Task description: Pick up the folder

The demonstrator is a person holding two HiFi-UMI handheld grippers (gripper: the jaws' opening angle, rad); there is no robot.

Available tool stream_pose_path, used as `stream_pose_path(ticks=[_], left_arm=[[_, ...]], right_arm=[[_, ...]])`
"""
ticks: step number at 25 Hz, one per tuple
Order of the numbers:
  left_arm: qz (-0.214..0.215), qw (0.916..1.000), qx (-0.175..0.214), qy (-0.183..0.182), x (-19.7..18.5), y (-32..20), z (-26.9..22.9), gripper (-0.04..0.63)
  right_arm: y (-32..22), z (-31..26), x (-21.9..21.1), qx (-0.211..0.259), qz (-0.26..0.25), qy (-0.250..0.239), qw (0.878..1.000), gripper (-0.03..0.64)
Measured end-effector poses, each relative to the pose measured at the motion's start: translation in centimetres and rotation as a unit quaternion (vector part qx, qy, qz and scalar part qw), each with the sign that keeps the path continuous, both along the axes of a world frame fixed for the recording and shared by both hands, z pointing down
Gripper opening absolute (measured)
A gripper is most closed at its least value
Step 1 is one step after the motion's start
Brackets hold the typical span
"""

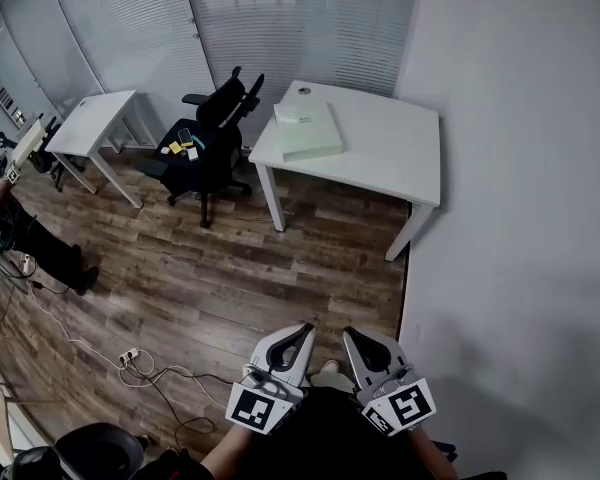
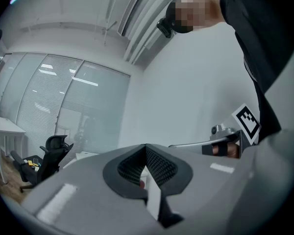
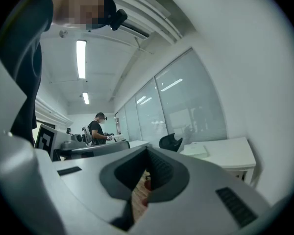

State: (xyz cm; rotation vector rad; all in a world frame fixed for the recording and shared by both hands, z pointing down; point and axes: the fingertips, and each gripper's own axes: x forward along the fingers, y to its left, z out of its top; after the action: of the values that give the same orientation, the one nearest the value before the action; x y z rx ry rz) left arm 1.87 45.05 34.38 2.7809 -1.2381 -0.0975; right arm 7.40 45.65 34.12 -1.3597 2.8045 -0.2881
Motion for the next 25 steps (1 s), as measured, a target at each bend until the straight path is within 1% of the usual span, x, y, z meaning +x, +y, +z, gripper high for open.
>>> stream_pose_path(ticks=[3,6,8,12,16,18,21,25], left_arm=[[-0.013,0.9995,0.009,-0.028,1.5,0.0,0.8,0.005],[-0.019,0.9991,0.004,-0.037,2.7,0.3,1.2,0.005],[-0.014,0.9994,-0.002,-0.032,3.3,0.1,1.2,0.005],[-0.001,0.9999,-0.011,-0.007,4.0,-1.0,1.1,0.005],[0.000,0.9998,-0.018,0.013,4.0,-2.3,1.2,0.005],[-0.003,0.9999,-0.016,0.005,3.9,-3.2,1.2,0.005],[-0.002,0.9999,-0.006,-0.016,4.0,-4.5,1.4,0.005],[0.000,0.9998,-0.003,-0.019,4.1,-7.1,1.6,0.005]], right_arm=[[-0.3,0.6,1.5,-0.003,0.003,0.001,1.000,0.000],[-0.2,0.8,2.5,-0.006,0.001,0.000,1.000,0.000],[-0.3,0.6,2.9,-0.002,-0.001,-0.001,1.000,0.000],[-1.1,0.8,3.3,-0.002,-0.007,-0.004,1.000,0.000],[-2.0,0.6,3.6,0.009,-0.016,-0.006,1.000,0.000],[-2.8,0.5,3.7,0.011,-0.014,-0.001,1.000,0.000],[-4.3,0.7,3.5,0.003,-0.013,-0.003,1.000,0.000],[-7.1,1.3,3.5,-0.022,-0.003,-0.016,1.000,0.000]])
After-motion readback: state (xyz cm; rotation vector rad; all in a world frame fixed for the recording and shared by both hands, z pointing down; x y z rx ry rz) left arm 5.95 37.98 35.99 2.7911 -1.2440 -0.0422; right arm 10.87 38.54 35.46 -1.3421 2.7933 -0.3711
